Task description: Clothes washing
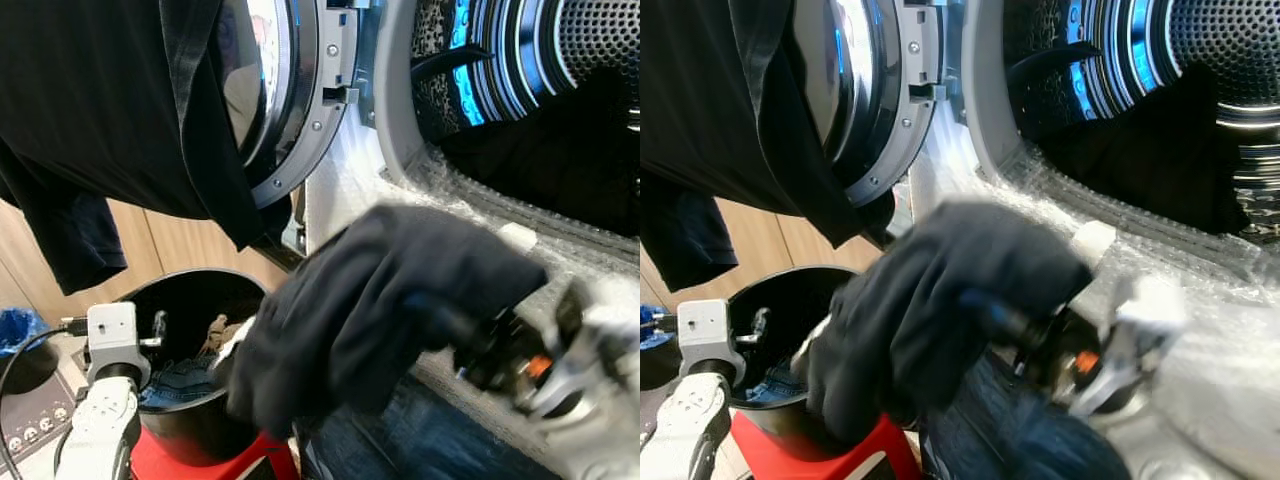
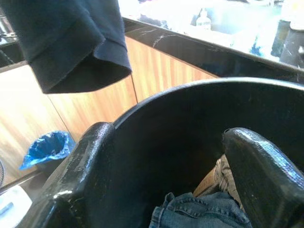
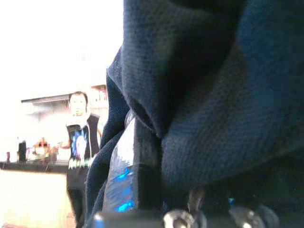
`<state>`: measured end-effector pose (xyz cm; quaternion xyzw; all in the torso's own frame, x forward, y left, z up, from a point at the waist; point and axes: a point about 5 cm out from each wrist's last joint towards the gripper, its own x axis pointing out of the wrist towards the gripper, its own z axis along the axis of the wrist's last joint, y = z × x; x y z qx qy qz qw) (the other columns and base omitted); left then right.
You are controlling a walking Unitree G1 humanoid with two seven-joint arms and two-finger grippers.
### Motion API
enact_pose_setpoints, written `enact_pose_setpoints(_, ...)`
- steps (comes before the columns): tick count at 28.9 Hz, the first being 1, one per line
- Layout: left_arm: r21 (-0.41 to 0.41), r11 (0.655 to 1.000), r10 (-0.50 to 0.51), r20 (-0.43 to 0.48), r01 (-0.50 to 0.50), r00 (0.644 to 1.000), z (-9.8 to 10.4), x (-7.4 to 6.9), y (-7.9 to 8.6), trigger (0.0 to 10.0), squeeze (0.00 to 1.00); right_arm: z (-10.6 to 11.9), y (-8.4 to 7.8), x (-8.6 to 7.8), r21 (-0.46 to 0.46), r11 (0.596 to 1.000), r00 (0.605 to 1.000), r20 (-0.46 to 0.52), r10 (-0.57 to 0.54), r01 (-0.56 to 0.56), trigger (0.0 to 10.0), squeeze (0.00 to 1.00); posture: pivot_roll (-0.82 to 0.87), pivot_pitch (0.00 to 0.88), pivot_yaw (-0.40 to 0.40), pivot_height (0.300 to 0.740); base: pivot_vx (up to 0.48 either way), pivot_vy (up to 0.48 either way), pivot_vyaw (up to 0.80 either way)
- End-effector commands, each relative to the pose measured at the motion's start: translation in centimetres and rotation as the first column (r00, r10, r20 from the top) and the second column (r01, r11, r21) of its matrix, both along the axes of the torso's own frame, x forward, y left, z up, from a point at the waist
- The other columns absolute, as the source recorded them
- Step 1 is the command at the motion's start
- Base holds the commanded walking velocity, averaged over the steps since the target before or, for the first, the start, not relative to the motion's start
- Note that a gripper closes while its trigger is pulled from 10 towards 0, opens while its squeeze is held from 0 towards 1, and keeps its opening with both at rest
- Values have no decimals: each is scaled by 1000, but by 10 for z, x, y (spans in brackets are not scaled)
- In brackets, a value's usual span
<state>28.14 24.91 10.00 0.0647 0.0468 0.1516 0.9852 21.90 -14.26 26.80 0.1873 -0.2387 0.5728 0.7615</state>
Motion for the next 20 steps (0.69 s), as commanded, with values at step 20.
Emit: enact_pose_setpoints(20,49,996,-77,-32,78,997,-9,4,-6,10000,0,118,-38,73,306,823,851,72,-521,478,0,0,181,0,-5,740,0,0,0)
